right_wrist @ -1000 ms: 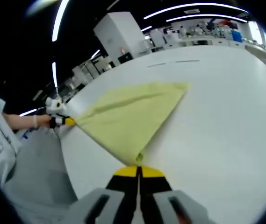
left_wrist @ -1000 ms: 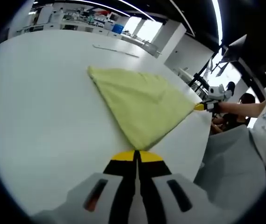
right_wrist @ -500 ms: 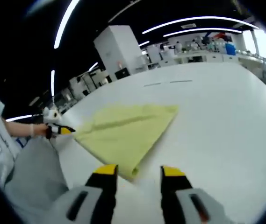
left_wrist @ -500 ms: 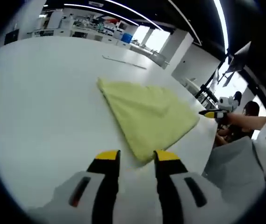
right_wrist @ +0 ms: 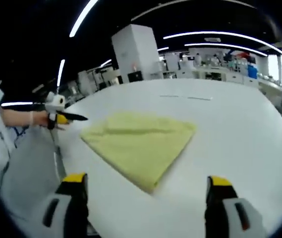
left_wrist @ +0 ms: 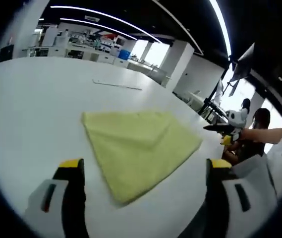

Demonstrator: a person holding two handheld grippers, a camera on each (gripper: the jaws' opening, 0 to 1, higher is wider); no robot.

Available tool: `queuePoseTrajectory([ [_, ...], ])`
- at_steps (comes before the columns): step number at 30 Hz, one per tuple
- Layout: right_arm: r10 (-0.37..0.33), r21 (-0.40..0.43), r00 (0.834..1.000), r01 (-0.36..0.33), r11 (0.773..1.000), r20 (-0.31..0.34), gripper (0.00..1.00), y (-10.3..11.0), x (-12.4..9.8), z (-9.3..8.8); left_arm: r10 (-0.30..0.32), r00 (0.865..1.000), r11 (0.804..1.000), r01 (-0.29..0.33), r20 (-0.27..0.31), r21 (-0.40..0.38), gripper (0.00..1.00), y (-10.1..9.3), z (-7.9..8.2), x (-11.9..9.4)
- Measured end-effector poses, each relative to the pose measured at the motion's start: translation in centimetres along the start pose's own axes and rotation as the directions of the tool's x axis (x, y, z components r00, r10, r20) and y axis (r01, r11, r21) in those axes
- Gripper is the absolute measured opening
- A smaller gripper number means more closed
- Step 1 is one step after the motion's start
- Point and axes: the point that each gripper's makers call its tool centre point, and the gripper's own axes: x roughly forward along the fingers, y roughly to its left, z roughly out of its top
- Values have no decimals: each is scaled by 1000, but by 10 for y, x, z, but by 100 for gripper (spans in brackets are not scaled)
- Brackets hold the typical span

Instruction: Fold the garment on the visible template until the final outline fits inside the template.

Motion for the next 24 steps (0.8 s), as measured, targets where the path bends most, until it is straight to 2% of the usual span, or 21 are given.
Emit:
queuePoseTrajectory([
  [3,-12,-16,1000,13,1000,4,100,-1,-2,1,9,1000,1000,-9,0,7,99,3,0,-2],
  [6,-16,24,999,15,1000,33,100,-2,-4,5,10,1000,1000,-10,3,-3,99,4,0,-4],
  [14,-25,14,999,25,1000,28,100,-6,-11,2,13,1000,1000,-13,11,4,99,-1,2,-8],
  [16,-30,15,999,29,999,35,100,-7,-13,4,19,1000,1000,-19,18,0,99,3,2,-8],
  [24,-36,38,997,33,999,63,100,-13,-18,10,17,999,1000,-17,33,-9,99,-4,5,-9],
])
